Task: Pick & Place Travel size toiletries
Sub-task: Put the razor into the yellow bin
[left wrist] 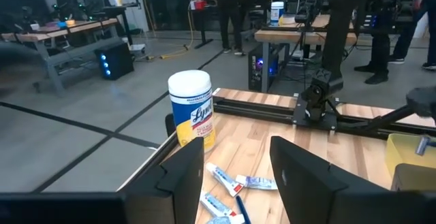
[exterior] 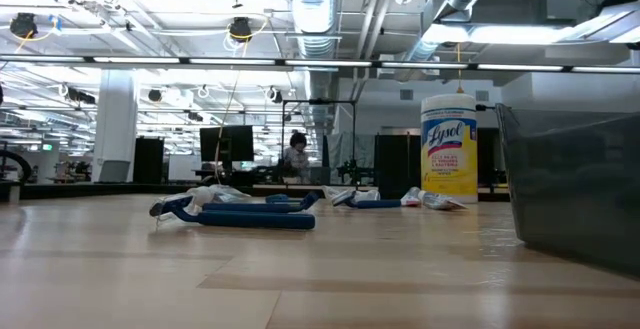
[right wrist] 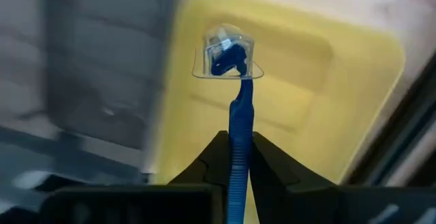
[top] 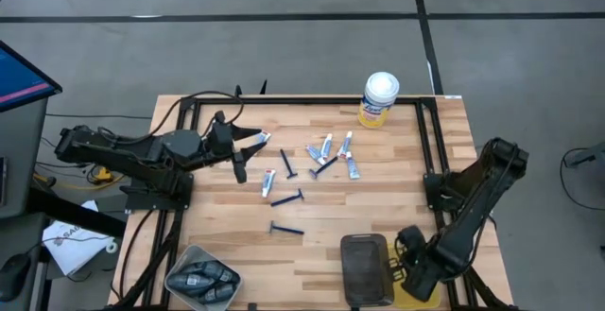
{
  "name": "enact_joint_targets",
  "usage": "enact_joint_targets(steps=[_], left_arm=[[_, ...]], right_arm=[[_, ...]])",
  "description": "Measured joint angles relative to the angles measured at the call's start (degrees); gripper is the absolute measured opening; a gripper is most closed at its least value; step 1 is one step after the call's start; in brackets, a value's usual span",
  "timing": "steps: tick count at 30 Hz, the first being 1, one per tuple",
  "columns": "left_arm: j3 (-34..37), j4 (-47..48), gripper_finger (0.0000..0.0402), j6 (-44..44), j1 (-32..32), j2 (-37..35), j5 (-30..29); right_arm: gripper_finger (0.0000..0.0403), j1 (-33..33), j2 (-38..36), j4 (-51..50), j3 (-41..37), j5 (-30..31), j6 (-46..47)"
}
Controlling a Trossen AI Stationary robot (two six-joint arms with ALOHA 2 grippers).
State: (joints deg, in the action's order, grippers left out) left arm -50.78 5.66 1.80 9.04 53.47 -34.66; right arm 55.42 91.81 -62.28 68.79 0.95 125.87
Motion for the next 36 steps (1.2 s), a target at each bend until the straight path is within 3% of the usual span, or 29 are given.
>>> enact_joint_targets(steps=[8, 16, 22, 25, 31, 36], left_arm=[[0.0, -0.01, 0.0163, 0.0, 0.0, 0.0, -0.02], [0.0, 1.39, 0.0191, 0.37, 0.0, 0.01, -0.03], [0.0, 12.71, 0.022, 9.14, -0.02, 0.58, 0.6], [0.27, 17.73, 0.0226, 14.59, -0.22, 2.21, 1.62], [5.14, 16.7, 0.0224, 18.1, -0.71, 8.53, 9.28], [9.99, 7.87, 0.0214, 18.6, -0.15, 16.88, 19.79]], right_arm=[[0.005, 0.5, 5.2, 1.68, -0.02, -5.84, -0.95], [0.0163, 0.39, 2.89, 0.71, 0.02, -5.57, -1.17], [0.023, 0.39, 0.03, -1.89, 0.02, -1.62, -1.77], [0.0234, -0.28, -2.01, -4.5, 0.02, 1.62, -1.79], [0.0213, -2.94, -4.86, -11.01, 0.02, 4.04, -5.82], [0.0194, -5.7, -5.73, -11.76, 0.02, 4.82, -11.32]])
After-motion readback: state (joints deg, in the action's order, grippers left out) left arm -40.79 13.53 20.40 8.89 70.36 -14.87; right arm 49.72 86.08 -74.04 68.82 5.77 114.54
